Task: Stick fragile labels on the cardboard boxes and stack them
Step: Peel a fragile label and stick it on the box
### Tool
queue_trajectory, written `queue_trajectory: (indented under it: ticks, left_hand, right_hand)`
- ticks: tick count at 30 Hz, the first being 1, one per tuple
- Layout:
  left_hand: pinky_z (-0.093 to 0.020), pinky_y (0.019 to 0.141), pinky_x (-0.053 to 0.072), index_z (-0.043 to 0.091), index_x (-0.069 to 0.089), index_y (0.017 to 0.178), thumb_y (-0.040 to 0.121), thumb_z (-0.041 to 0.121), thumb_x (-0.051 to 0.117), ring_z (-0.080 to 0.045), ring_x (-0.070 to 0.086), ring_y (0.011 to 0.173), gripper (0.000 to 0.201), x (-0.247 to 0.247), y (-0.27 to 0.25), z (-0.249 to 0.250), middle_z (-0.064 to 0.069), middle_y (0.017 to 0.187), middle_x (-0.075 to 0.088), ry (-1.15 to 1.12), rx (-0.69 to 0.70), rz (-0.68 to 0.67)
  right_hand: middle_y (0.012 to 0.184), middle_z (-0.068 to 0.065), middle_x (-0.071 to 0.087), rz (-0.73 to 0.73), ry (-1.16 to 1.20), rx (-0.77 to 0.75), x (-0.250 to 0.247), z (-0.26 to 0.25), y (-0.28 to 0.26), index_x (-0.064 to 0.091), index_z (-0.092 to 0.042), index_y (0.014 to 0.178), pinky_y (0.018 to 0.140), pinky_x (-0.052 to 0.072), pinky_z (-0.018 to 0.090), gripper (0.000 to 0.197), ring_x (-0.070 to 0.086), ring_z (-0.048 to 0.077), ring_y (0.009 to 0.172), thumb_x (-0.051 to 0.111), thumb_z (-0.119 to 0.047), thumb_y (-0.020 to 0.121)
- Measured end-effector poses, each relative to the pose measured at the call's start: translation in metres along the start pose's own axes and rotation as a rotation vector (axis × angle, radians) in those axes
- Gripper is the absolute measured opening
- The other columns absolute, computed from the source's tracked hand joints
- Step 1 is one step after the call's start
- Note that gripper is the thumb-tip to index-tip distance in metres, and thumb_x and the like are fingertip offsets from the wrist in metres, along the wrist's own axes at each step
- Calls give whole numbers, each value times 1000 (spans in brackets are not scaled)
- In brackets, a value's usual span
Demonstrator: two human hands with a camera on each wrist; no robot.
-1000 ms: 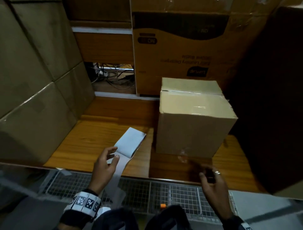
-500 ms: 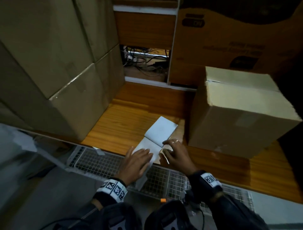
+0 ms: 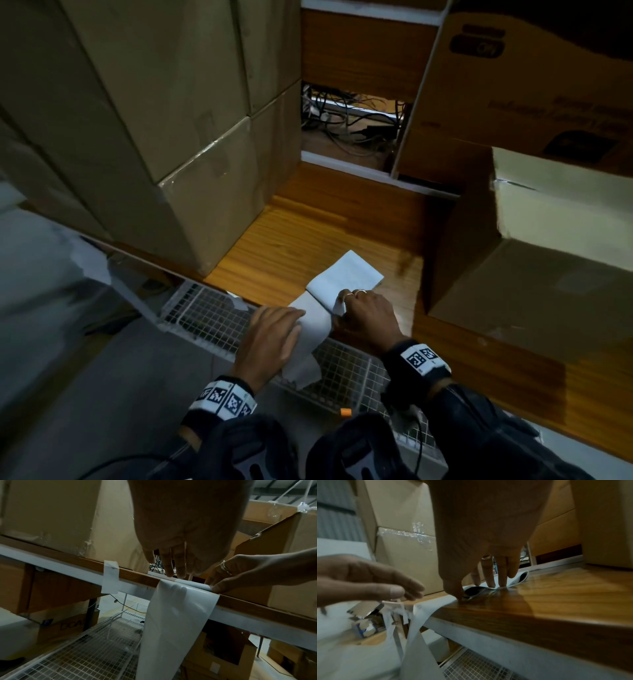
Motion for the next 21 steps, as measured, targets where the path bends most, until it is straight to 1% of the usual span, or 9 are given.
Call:
queue_trajectory:
  ticks: [2, 4, 7, 10, 13, 16, 18, 20, 21]
  left_hand:
    - [-42, 109, 44, 21, 69, 123, 100, 30, 48, -10, 60, 119, 32, 3, 6, 4, 5, 125, 69, -7, 28, -11]
    - [-41, 111, 43, 20, 71, 121, 98, 30, 47, -11, 60, 122, 34, 9, 9, 11, 4, 128, 69, 6, 75, -31]
    - [-39, 111, 40, 21, 71, 121, 96, 32, 48, -12, 60, 122, 37, 17, 8, 18, 2, 130, 68, 46, 133, -54]
    - [-40, 105, 41, 22, 68, 124, 97, 33, 50, -16, 59, 120, 34, 19, 5, 16, 2, 128, 66, 76, 122, -70]
    - [-43, 103, 43, 24, 66, 124, 97, 32, 52, -15, 59, 118, 31, 14, 1, 9, 5, 125, 65, 94, 78, -74]
    - [-45, 104, 43, 25, 66, 122, 97, 33, 50, -14, 59, 116, 31, 7, -4, 4, 7, 122, 65, 100, 50, -63]
    - [-43, 104, 41, 26, 65, 121, 97, 32, 50, -14, 59, 113, 30, 4, -7, 2, 8, 120, 64, 106, 37, -57]
    - [-41, 103, 41, 26, 66, 121, 96, 33, 52, -15, 59, 110, 29, 2, -9, 1, 8, 117, 64, 114, 31, -53]
    - [-40, 102, 41, 26, 66, 120, 95, 33, 53, -15, 59, 110, 29, 0, -10, 2, 8, 116, 64, 123, 31, -51]
  right_hand:
    - [78, 1, 69, -28, -40, -39, -3, -3, 1, 63, -20, 101, 56, 30, 31, 32, 67, 25, 72, 58, -49, 87]
    - [81, 1, 71, -56, -53, -62, -6, -1, 2, 60, -23, 100, 57, 34, 32, 29, 68, 26, 73, 54, -50, 91]
    - [92, 5, 74, -28, -28, -60, -22, -1, 2, 61, -19, 106, 60, 34, 33, 22, 70, 30, 82, 49, -37, 100]
    - [91, 7, 74, 106, 111, 46, -46, 11, 9, 64, -15, 110, 59, 31, 31, 20, 69, 30, 80, 52, -29, 102]
    - [77, 10, 65, 320, 301, 144, -68, 32, 17, 63, -10, 100, 55, 33, 32, 17, 62, 32, 69, 51, -22, 100]
    - [80, -1, 51, 391, 476, 280, -79, 59, 30, 54, -14, 92, 55, 31, 19, 14, 48, 17, 70, 49, -16, 105]
    - [85, 2, 54, 389, 522, 399, -71, 83, 46, 50, -17, 90, 62, 34, 23, 16, 51, 22, 75, 46, -20, 106]
    - [96, 15, 64, 338, 595, 547, -50, 109, 62, 57, -12, 96, 77, 48, 40, 23, 62, 36, 89, 41, -26, 104]
    - [107, 23, 66, 297, 634, 623, -40, 119, 66, 61, -8, 104, 84, 50, 45, 26, 63, 42, 99, 41, -25, 104]
Point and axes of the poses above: each hand's wrist, its own y-axis towards the middle knuckle, its own x-axis out of the palm, z = x × y, the point moved 5 cm from there along y, towards the middle knuckle
